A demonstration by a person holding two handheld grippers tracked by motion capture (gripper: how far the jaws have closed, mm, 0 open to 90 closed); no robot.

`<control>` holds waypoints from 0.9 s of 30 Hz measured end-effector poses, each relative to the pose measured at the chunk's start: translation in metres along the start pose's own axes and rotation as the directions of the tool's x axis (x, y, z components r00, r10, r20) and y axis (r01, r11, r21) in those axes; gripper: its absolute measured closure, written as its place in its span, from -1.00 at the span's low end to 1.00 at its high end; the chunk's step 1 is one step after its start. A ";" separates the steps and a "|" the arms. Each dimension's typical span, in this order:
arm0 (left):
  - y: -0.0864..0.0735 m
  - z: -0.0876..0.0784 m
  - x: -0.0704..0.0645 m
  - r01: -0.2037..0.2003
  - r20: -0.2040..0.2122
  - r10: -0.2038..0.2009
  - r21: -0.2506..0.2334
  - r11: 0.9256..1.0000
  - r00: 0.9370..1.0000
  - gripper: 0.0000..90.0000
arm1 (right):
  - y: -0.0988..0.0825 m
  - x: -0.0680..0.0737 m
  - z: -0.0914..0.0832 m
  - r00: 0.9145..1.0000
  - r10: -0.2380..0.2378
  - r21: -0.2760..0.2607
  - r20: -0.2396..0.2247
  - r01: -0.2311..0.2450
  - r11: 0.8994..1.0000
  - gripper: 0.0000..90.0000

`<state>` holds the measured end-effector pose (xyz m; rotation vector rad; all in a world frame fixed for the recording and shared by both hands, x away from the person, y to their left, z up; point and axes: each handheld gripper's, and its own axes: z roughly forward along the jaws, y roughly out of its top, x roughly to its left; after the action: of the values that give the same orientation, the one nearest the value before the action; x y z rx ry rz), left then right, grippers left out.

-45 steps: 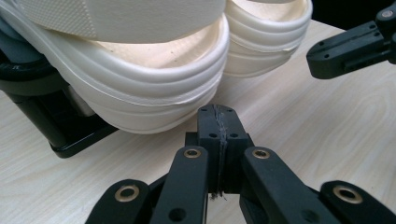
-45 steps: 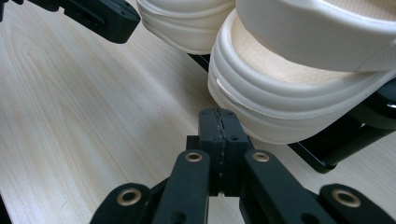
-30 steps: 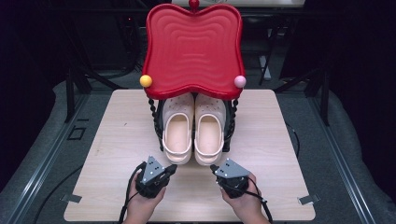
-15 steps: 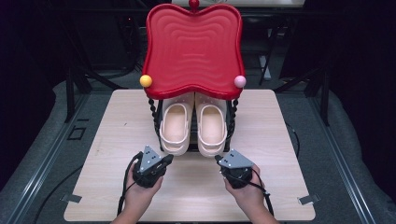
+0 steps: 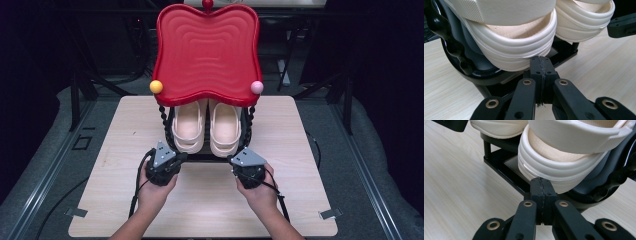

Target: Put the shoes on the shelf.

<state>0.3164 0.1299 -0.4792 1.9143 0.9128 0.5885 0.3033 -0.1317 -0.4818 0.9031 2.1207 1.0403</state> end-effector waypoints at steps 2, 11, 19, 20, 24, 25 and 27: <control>0.002 0.003 0.002 0.001 -0.006 -0.001 0.006 1.000 1.000 1.00 | 0.002 -0.001 0.003 1.000 0.003 -0.004 0.003 -0.003 1.000 1.00; 0.006 0.020 0.005 0.007 -0.012 -0.007 0.027 1.000 1.000 1.00 | 0.010 -0.009 0.018 1.000 0.020 -0.008 0.015 -0.020 1.000 1.00; 0.008 0.028 0.005 0.014 -0.014 -0.013 0.025 1.000 1.000 1.00 | 0.016 -0.012 0.030 0.999 0.037 -0.005 0.018 -0.037 0.999 1.00; 0.008 0.029 0.005 0.016 -0.016 -0.016 0.028 0.999 1.000 1.00 | 0.016 -0.012 0.030 0.999 0.037 -0.005 0.018 -0.037 0.999 1.00; 0.009 0.033 0.005 0.017 -0.018 -0.016 0.032 0.999 1.000 1.00 | 0.017 -0.013 0.035 0.999 0.038 0.004 0.019 -0.038 0.999 1.00; 0.009 0.035 0.005 0.016 -0.021 -0.015 0.031 0.999 1.000 1.00 | 0.017 -0.013 0.036 0.999 0.040 0.006 0.022 -0.040 0.999 1.00; 0.010 0.037 0.005 0.012 -0.022 -0.011 0.038 0.999 1.000 1.00 | 0.016 -0.014 0.039 0.999 0.040 0.010 0.024 -0.040 0.999 1.00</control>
<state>0.3493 0.1117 -0.4882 1.9388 0.9550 0.5900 0.3454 -0.1184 -0.4851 0.9618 2.0984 1.0344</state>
